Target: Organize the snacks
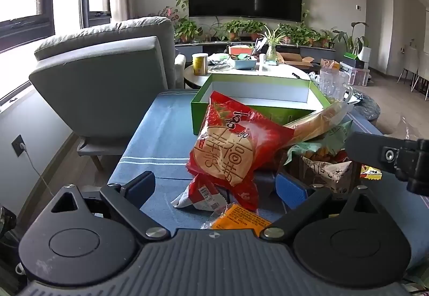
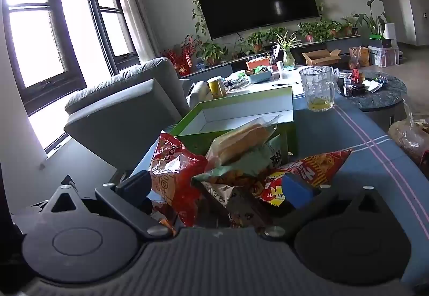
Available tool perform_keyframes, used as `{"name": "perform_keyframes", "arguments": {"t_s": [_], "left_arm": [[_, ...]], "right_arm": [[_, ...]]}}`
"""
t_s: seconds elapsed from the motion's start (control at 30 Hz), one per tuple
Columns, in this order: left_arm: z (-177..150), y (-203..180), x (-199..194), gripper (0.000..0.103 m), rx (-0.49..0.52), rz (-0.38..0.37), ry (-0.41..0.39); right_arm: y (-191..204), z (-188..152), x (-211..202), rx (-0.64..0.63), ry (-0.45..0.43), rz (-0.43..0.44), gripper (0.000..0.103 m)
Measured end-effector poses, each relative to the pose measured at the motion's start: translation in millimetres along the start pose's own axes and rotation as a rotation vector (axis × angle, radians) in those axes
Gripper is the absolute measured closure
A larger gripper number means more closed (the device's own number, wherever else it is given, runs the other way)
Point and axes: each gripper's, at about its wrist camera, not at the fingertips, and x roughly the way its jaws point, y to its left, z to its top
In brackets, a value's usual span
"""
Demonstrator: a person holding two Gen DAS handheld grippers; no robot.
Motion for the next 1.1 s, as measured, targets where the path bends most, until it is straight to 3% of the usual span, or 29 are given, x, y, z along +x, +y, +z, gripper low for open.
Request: {"name": "perform_keyframes", "arguments": {"t_s": [1.1], "left_arm": [[-2.3,0.9,0.5,0.009,-0.001,-0.028,-0.006]], "right_arm": [[3.6,-1.5,3.1,-0.016,0.012,0.014,0.001]]}}
